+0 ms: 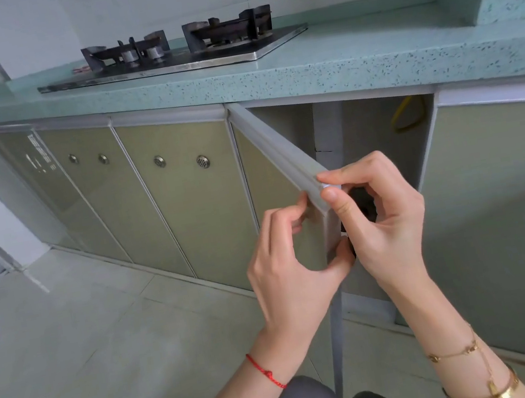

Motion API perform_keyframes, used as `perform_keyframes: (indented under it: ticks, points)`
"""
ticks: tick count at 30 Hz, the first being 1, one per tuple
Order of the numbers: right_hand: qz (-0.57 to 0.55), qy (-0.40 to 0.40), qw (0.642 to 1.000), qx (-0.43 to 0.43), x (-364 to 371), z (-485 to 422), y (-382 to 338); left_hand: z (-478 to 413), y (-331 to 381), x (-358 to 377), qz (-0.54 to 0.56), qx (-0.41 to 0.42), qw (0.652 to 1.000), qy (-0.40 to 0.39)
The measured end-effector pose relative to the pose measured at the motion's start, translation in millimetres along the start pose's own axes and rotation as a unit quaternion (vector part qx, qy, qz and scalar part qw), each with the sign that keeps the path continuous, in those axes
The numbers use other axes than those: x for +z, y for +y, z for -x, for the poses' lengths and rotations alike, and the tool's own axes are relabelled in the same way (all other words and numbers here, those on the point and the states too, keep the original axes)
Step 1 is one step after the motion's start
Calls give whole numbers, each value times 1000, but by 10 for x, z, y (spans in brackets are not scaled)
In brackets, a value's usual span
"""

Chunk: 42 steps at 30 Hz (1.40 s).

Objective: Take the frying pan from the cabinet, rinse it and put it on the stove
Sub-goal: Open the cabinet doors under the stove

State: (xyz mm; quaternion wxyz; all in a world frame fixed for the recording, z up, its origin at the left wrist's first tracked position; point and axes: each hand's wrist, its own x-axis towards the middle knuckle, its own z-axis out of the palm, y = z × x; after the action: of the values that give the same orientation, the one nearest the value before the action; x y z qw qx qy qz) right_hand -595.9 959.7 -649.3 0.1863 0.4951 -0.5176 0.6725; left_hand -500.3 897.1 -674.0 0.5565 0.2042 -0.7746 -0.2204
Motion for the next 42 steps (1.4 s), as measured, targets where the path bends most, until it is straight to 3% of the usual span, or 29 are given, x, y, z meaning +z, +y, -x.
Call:
perform_keyframes:
  ticks: [9,19,30,42]
  points:
    - [36,-22,999,-25,217,46,-166,-7,-169,-301,31,10,999,2]
    - [50,-111,990,-68,719,53,-365,-93,-617,-921,65,13,998,-20]
    - [-41,-197,973,-112,1626,-99,-281,-338,-1153,-1521,135,-104,984,-59]
    - [16,-157,983,-98,2344,-44,-323,-451,-1486,-1658,195,-178,964,6]
